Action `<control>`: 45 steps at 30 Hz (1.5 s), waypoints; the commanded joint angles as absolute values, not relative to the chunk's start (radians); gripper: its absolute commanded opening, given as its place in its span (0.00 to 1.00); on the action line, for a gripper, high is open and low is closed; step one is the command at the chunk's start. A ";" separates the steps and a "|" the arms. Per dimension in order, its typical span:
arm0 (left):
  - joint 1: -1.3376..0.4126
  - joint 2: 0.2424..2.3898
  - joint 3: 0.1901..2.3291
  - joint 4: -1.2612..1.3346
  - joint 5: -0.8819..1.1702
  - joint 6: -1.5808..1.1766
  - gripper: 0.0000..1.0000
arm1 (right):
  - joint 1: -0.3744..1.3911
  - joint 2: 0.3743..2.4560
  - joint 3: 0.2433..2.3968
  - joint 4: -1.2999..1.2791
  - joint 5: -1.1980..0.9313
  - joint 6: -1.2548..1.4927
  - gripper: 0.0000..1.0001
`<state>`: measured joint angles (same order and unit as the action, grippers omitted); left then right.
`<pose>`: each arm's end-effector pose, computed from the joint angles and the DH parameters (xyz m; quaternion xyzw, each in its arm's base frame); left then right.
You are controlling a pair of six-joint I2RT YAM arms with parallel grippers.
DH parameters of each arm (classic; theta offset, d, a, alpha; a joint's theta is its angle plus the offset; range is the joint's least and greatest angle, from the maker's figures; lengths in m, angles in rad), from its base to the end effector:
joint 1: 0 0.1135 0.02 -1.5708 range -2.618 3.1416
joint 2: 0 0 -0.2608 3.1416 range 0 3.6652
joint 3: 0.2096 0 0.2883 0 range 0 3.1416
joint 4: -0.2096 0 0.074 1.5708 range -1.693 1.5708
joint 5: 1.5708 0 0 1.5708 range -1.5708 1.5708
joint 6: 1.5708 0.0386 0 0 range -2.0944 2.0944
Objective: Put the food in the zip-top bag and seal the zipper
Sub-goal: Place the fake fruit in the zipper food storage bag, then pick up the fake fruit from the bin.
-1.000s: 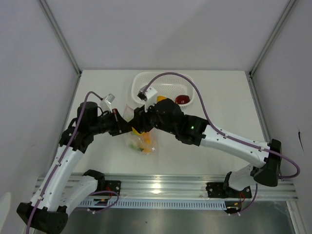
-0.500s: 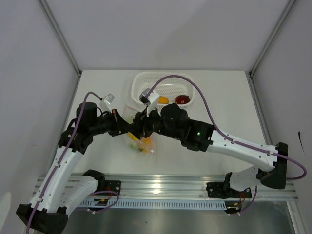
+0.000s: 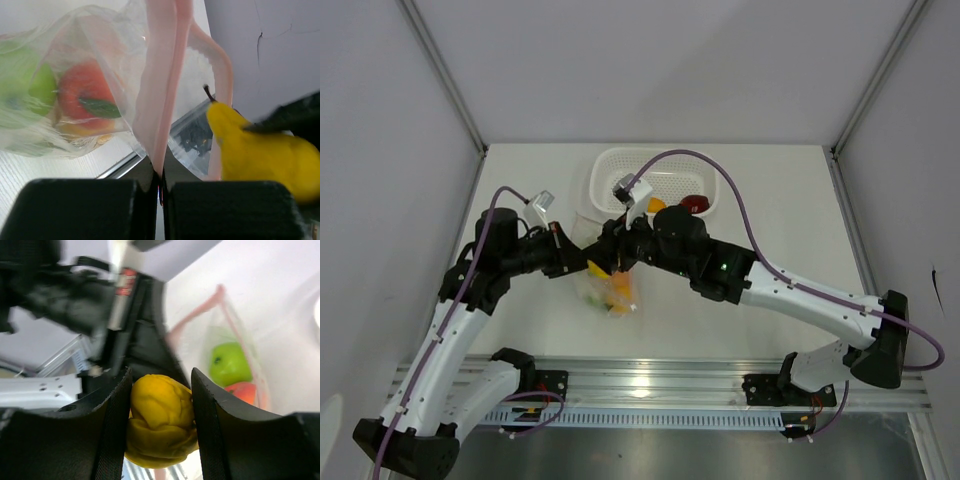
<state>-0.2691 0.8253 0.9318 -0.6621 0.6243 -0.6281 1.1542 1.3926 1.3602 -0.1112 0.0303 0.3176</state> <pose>0.1931 -0.0767 0.3392 -0.0016 0.8450 -0.4425 0.3004 0.1504 0.3369 0.4049 -0.2980 0.6948 0.4308 0.4928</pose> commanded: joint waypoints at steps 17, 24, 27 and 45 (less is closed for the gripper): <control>-0.272 0.801 0.986 -0.676 0.627 -0.624 0.01 | 1.115 1.433 1.439 -0.118 0.072 0.144 0.99; -0.272 0.807 0.985 -0.678 0.620 -0.623 0.01 | 1.080 1.397 1.551 -0.052 0.116 0.014 1.00; -0.272 0.804 0.996 -0.692 0.607 -0.617 0.01 | 1.019 1.416 1.597 -0.035 0.161 0.024 0.99; -0.272 0.796 1.002 -0.729 0.588 -0.606 0.01 | 0.540 2.190 2.383 -0.670 0.016 0.264 0.98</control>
